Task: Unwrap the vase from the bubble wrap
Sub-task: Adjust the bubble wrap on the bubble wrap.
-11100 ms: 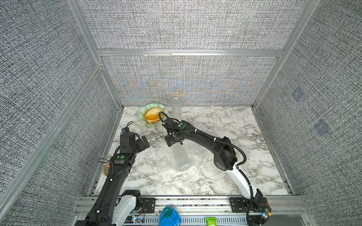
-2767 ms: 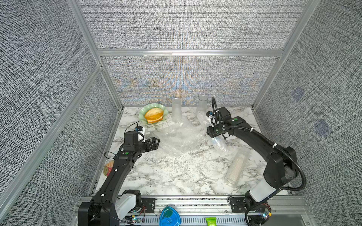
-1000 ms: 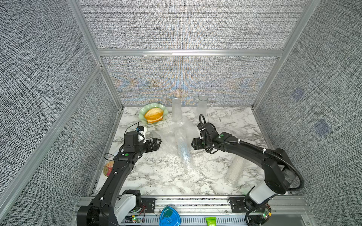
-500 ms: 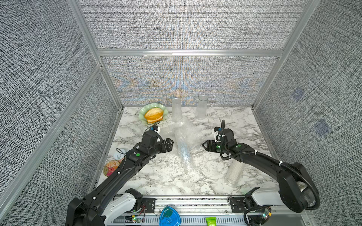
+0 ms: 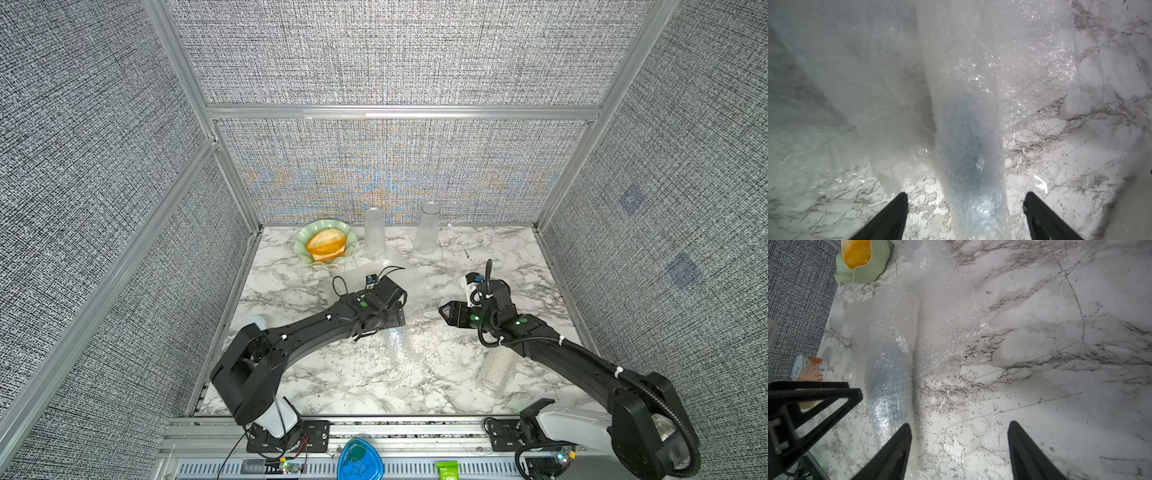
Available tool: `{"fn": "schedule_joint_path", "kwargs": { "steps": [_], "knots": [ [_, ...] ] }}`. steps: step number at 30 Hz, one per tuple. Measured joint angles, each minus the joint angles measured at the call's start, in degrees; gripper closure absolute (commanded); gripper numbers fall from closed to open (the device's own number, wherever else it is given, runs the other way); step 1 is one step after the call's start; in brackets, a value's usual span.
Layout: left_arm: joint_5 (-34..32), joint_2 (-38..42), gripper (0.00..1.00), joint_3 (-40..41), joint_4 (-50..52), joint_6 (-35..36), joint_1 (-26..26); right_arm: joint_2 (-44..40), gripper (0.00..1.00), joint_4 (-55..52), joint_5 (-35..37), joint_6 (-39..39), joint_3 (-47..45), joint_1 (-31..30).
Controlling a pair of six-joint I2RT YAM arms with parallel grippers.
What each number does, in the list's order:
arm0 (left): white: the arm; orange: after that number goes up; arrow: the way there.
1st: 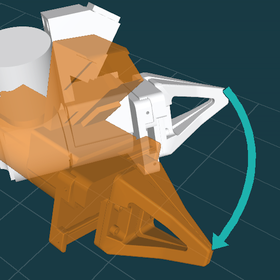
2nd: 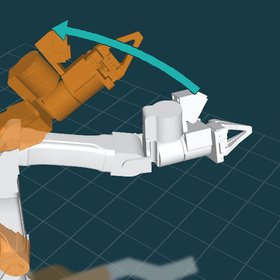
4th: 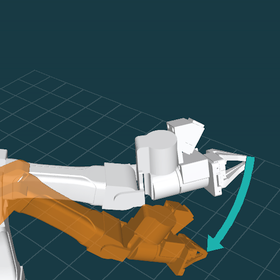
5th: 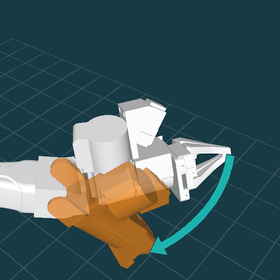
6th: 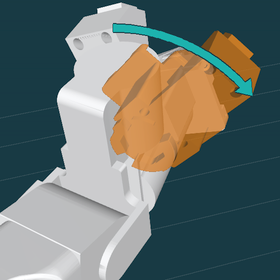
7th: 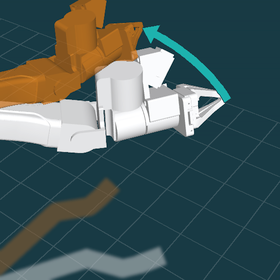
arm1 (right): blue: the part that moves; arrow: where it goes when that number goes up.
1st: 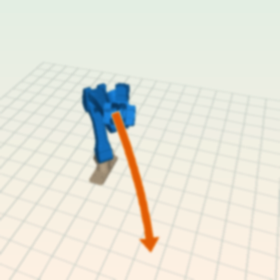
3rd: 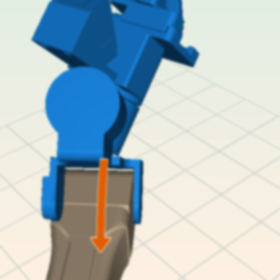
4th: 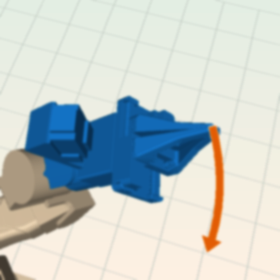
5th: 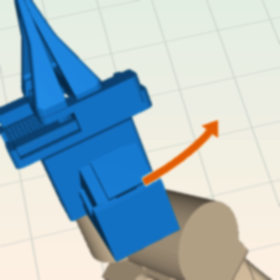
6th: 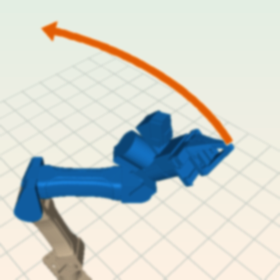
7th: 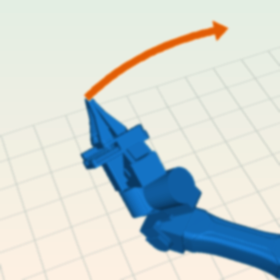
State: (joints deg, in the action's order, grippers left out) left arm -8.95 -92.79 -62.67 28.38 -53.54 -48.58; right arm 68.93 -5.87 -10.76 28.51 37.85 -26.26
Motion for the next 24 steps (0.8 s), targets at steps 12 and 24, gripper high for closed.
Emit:
{"fn": "schedule_joint_path", "kwargs": {
  "steps": [12, 24],
  "knots": [
    [-0.55, -14.56, 0.37, -9.68, 7.28, -5.25, -0.66, -1.44, 0.31, -0.44, -0.66, -1.66, -1.18, 0.72],
    [3.02, -6.21, 0.70, -4.44, 2.27, 0.11, 0.28, -3.80, 0.32, -2.03, -0.63, -3.17, -1.16, 1.25]
  ]
}}
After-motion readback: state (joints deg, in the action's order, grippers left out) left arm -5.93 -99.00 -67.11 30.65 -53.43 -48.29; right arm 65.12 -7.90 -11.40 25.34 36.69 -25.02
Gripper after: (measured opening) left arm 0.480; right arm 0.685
